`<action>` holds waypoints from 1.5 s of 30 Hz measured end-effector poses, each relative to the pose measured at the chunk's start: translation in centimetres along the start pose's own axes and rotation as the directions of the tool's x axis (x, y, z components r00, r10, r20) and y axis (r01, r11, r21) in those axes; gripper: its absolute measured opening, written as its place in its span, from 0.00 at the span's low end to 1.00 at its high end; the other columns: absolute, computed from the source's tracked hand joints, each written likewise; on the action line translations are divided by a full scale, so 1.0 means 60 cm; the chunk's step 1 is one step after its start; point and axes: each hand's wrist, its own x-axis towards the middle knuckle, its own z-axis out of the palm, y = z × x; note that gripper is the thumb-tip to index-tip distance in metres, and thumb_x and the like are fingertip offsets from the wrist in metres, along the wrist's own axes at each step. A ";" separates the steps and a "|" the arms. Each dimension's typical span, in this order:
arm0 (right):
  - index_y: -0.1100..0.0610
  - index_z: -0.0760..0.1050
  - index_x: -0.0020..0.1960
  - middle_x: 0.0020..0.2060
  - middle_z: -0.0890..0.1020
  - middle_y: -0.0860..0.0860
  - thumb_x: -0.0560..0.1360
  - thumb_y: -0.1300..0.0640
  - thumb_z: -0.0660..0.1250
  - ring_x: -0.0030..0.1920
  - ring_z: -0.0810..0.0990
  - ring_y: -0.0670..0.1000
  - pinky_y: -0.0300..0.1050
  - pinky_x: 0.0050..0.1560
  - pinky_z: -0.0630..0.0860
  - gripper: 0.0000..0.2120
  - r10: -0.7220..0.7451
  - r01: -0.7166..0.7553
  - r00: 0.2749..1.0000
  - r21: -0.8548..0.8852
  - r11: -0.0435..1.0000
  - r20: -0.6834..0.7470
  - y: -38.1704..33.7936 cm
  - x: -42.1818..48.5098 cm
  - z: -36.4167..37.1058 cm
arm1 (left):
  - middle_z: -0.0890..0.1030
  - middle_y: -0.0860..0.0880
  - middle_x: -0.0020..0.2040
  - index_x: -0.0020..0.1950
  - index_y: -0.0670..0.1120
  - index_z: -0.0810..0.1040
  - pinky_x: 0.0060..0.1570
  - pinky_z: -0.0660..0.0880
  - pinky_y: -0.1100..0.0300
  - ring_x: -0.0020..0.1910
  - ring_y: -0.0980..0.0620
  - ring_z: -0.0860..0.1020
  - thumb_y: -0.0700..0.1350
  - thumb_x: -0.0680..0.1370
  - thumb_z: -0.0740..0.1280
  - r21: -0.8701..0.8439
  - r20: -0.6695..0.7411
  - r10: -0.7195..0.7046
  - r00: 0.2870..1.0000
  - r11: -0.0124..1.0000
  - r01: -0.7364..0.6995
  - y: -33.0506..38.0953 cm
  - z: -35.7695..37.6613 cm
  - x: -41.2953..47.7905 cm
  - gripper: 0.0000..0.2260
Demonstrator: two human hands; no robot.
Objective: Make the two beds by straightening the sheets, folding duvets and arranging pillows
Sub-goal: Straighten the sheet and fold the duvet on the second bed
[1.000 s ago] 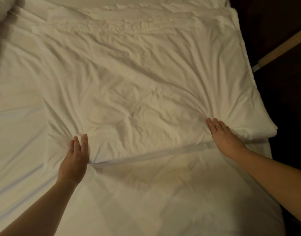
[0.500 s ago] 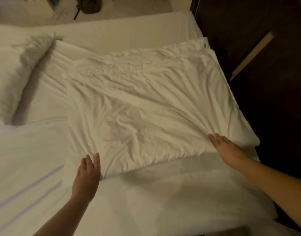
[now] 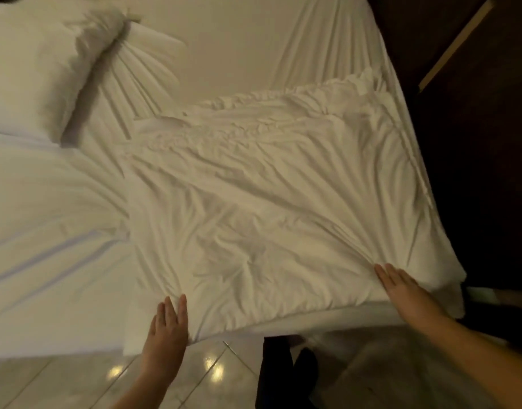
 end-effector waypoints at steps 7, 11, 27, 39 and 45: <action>0.62 0.59 0.73 0.60 0.79 0.69 0.70 0.66 0.49 0.50 0.83 0.69 0.62 0.48 0.82 0.30 -0.037 0.037 0.999 0.024 0.999 0.026 0.031 -0.033 0.096 | 0.70 0.25 0.71 0.80 0.34 0.59 0.62 0.78 0.38 0.69 0.26 0.74 0.34 0.67 0.79 0.019 0.070 -0.002 0.998 1.000 0.000 0.017 0.012 -0.050 0.46; 0.62 0.58 0.76 0.65 0.74 0.70 0.71 0.67 0.49 0.55 0.81 0.70 0.63 0.53 0.80 0.32 -0.001 -0.009 0.990 0.068 0.998 0.141 0.008 -0.037 0.035 | 0.50 0.36 0.83 0.84 0.43 0.38 0.80 0.57 0.47 0.83 0.37 0.52 0.38 0.83 0.59 0.014 0.080 -0.081 0.993 0.997 0.080 0.035 -0.011 -0.052 0.37; 0.49 0.68 0.75 0.63 0.80 0.54 0.81 0.55 0.58 0.58 0.80 0.56 0.50 0.56 0.78 0.22 0.101 -0.113 0.993 0.359 0.927 0.054 0.035 0.206 -0.203 | 0.81 0.43 0.67 0.72 0.51 0.77 0.66 0.74 0.47 0.67 0.41 0.77 0.46 0.80 0.64 -0.334 -0.192 -0.135 0.972 0.940 0.065 -0.024 -0.252 0.256 0.19; 0.48 0.60 0.78 0.78 0.61 0.53 0.73 0.53 0.73 0.75 0.61 0.59 0.59 0.73 0.64 0.38 0.078 -0.026 0.986 0.329 0.944 -0.145 0.088 0.560 -0.334 | 0.69 0.37 0.75 0.78 0.43 0.64 0.71 0.67 0.36 0.73 0.32 0.68 0.45 0.71 0.79 -0.336 -0.408 -0.108 0.906 0.941 -0.040 -0.153 -0.362 0.591 0.40; 0.44 0.48 0.81 0.81 0.51 0.49 0.68 0.45 0.78 0.80 0.50 0.55 0.53 0.78 0.52 0.53 0.025 -0.009 0.998 0.278 0.961 -0.055 0.118 0.677 -0.387 | 0.69 0.35 0.73 0.76 0.38 0.66 0.77 0.55 0.51 0.71 0.32 0.68 0.44 0.61 0.86 -0.303 -0.433 -0.073 0.898 0.950 -0.069 -0.188 -0.377 0.677 0.49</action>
